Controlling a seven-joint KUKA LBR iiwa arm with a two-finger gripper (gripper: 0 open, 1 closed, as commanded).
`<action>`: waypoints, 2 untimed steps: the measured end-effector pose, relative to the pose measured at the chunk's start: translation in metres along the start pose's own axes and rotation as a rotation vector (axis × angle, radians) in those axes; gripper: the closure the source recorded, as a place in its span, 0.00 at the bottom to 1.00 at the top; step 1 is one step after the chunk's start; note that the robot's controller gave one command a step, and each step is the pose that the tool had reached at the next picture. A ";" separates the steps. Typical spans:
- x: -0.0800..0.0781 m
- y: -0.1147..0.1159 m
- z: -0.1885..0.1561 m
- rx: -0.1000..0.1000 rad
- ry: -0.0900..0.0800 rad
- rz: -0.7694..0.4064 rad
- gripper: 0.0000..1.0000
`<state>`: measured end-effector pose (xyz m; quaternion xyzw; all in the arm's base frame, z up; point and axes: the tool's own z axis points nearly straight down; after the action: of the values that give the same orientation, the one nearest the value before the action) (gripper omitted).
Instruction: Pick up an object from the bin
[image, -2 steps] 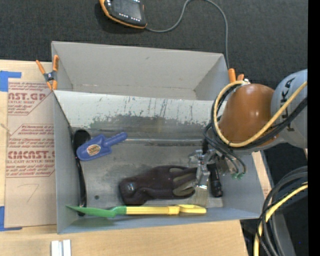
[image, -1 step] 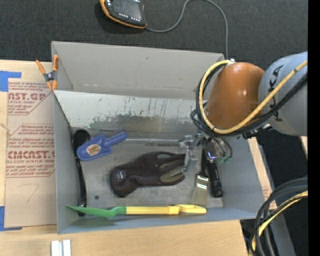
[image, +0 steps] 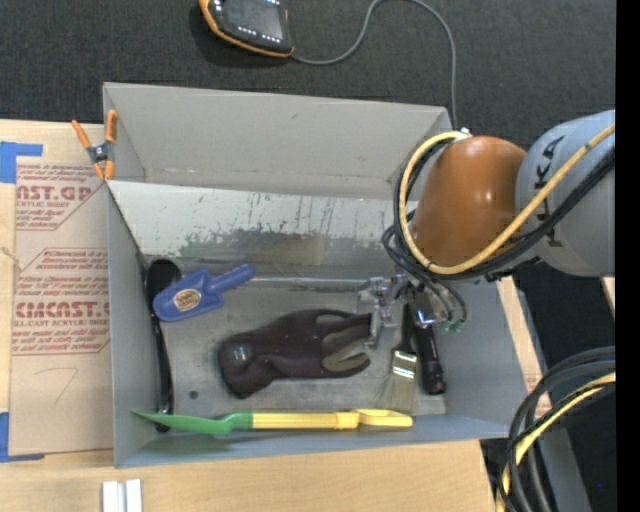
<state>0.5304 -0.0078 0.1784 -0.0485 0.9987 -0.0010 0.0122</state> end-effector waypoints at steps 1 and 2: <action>-0.057 0.010 -0.065 0.000 0.000 -0.017 1.00; -0.008 0.001 0.051 -0.001 0.011 0.027 0.00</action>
Offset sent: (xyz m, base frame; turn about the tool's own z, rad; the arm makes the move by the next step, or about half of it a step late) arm -0.0002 -0.0036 -0.0679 0.0370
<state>0.5395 -0.0063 0.1276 -0.0351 0.9994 -0.0008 0.0068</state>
